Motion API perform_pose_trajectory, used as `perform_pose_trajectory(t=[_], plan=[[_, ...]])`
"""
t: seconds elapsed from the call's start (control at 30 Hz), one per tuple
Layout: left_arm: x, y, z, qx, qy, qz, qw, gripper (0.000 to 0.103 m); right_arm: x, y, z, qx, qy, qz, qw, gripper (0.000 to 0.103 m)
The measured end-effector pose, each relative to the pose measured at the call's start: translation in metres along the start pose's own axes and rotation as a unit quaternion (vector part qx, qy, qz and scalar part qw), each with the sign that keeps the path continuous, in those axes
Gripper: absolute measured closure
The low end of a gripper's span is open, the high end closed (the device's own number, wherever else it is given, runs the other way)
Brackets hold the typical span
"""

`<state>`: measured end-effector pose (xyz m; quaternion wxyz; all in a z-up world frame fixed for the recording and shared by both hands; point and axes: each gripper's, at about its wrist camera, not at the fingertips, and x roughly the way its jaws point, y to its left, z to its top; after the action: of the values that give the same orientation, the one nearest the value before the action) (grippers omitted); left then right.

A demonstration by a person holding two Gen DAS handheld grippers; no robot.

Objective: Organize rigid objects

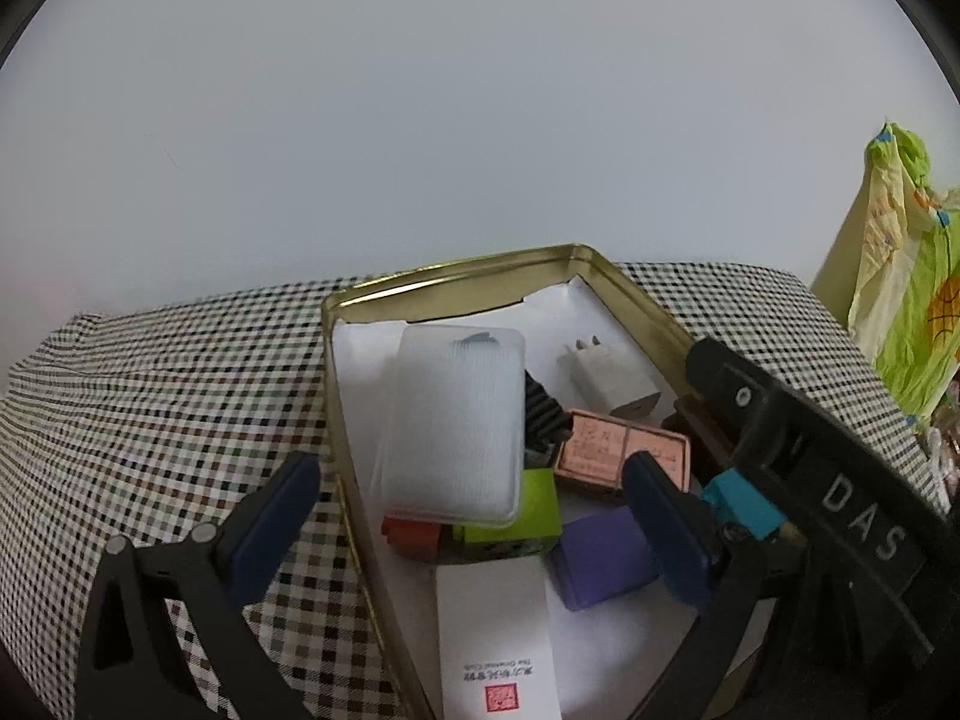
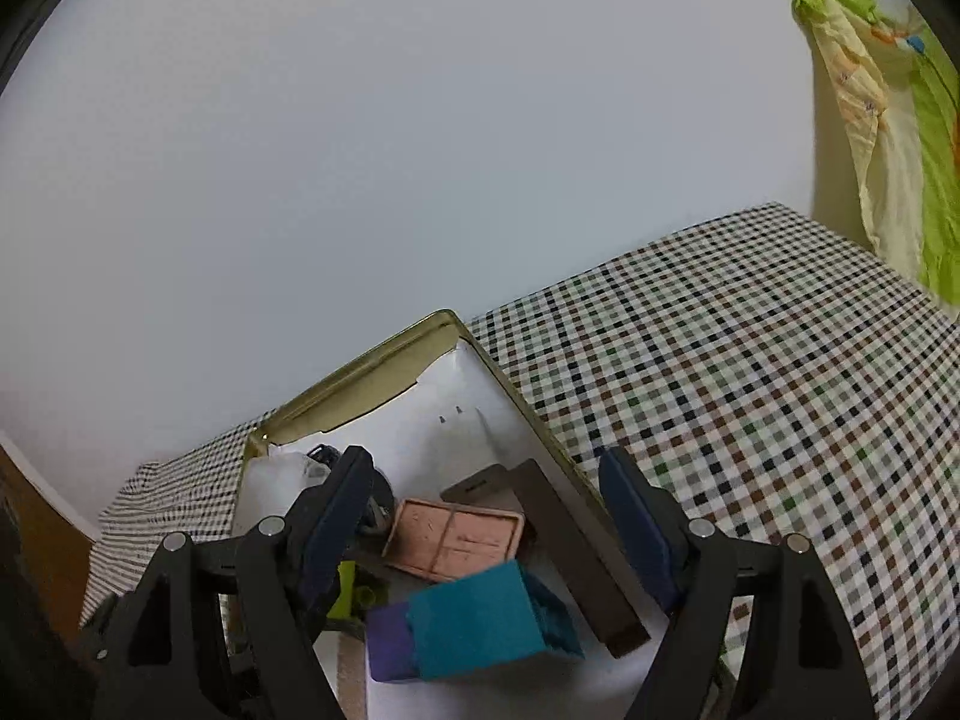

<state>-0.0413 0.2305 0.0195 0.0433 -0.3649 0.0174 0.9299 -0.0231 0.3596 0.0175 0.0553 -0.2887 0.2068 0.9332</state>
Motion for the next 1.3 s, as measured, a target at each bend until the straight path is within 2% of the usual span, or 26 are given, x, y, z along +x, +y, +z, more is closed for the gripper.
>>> perform_pose_trajectory(t=[0.4, 0.57, 0.9, 1.3], plan=[[-0.028, 0.014, -0.022, -0.011, -0.101, 0.019, 0.9946, 0.001, -0.034, 0.013, -0.018, -0.06, -0.078, -0.011, 0.995, 0.023], [-0.031, 0.017, -0.025, -0.015, -0.115, 0.011, 0.9932, 0.001, -0.04, 0.019, -0.024, -0.082, -0.102, -0.019, 0.991, 0.023], [-0.038, 0.023, -0.036, -0.017, -0.129, 0.014, 0.9914, 0.001, -0.055, 0.02, -0.032, -0.088, -0.124, -0.031, 0.988, 0.023], [-0.048, 0.022, -0.044, -0.009, -0.155, 0.02, 0.9877, 0.001, -0.073, 0.027, -0.045, -0.115, -0.176, -0.064, 0.976, 0.023]])
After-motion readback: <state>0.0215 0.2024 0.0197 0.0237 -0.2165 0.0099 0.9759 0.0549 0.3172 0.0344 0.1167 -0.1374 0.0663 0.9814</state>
